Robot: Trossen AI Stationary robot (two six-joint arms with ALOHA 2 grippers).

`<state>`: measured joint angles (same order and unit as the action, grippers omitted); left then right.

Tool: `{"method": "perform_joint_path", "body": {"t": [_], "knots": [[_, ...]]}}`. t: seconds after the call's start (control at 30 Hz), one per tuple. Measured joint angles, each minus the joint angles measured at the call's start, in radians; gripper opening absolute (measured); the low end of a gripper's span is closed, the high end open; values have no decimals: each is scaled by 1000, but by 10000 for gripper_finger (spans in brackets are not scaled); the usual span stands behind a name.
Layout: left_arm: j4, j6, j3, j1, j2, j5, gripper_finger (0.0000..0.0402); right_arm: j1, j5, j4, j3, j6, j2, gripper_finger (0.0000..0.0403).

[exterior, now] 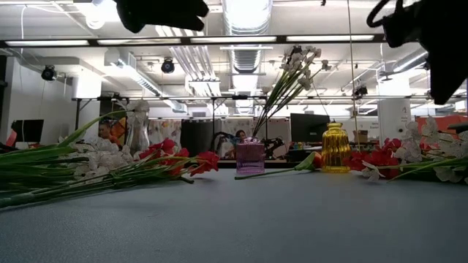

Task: Sort flowers into vase by color
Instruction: Put the red flowers into the yellow vase

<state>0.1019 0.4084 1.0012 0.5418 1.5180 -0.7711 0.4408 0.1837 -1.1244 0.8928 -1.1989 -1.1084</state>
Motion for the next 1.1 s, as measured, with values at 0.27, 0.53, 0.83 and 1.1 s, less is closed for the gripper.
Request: {"method": "perform_joint_path", "body": {"t": [0.27, 0.53, 0.83, 1.1], "knots": [[-2, 29, 0, -19, 14, 69, 148, 0, 0, 0, -45, -24, 0, 211], [275, 448, 0, -21, -4, 282, 148, 0, 4, 3, -45, -14, 0, 211], [457, 733, 0, -14, -1, 425, 148, 0, 29, 5, -45, 5, 0, 211], [400, 953, 25, 26, 90, 509, 148, 0, 27, 7, -45, 6, 0, 211]]}}
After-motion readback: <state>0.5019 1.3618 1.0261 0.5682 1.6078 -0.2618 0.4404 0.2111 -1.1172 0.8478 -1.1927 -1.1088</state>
